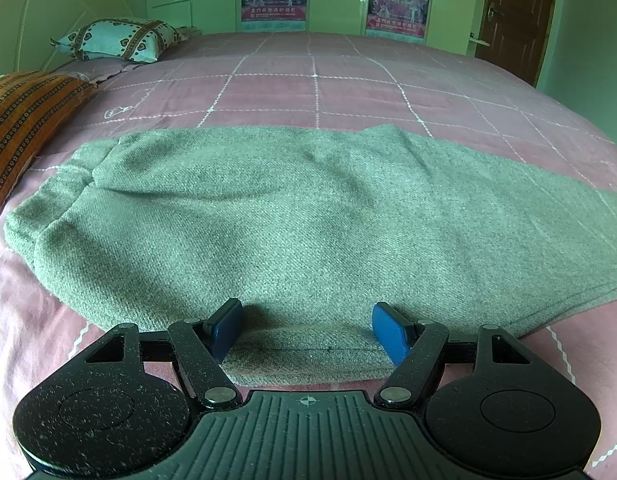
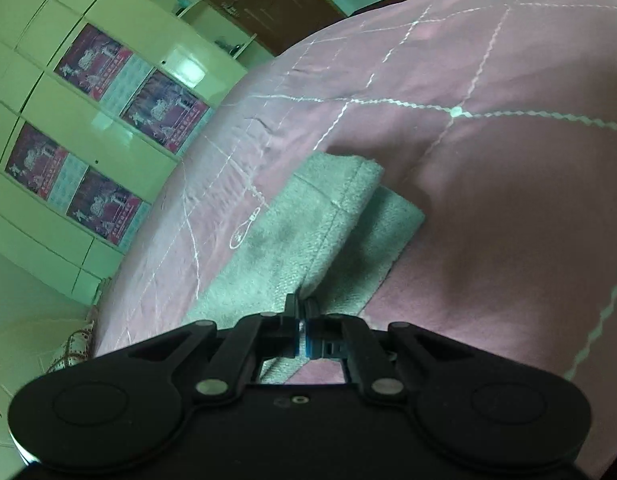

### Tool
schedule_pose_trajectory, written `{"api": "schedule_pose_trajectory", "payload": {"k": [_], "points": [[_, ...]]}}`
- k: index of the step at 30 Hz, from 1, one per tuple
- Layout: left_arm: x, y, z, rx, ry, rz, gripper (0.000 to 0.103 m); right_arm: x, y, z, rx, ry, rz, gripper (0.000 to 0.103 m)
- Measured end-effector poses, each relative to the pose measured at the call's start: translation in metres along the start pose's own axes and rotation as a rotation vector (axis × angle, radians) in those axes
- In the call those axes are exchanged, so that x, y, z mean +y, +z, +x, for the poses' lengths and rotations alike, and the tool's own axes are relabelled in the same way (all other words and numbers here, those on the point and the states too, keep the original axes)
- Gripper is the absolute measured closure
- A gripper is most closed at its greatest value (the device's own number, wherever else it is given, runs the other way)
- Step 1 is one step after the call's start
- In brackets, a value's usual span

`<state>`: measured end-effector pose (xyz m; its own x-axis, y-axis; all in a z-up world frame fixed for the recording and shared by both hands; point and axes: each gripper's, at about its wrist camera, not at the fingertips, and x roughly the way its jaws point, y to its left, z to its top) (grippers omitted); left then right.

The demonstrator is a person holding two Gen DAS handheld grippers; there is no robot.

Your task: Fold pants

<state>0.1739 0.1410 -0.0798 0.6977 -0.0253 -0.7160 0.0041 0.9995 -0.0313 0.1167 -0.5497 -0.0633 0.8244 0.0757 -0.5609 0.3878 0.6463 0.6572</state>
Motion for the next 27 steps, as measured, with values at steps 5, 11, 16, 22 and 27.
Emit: {"api": "schedule_pose_trajectory", "payload": {"k": [5, 11, 16, 22, 27], "points": [[0.0, 0.001, 0.0, 0.003, -0.002, -0.001, 0.031, -0.009, 0.016, 0.007, -0.043, -0.037, 0.078, 0.088], [-0.001, 0.001, 0.0, 0.003, 0.001, -0.002, 0.031, 0.006, 0.013, -0.02, -0.103, 0.058, 0.011, 0.103], [0.0, 0.002, 0.0, 0.013, 0.002, 0.005, 0.031, -0.027, 0.013, 0.001, 0.004, -0.012, 0.117, 0.098], [-0.002, 0.002, 0.002, 0.014, 0.008, 0.004, 0.03, -0.034, 0.018, -0.004, -0.032, -0.02, 0.101, 0.059], [-0.001, 0.003, 0.002, 0.016, 0.005, 0.001, 0.03, -0.027, 0.025, 0.015, 0.009, -0.087, -0.011, 0.097]]}}
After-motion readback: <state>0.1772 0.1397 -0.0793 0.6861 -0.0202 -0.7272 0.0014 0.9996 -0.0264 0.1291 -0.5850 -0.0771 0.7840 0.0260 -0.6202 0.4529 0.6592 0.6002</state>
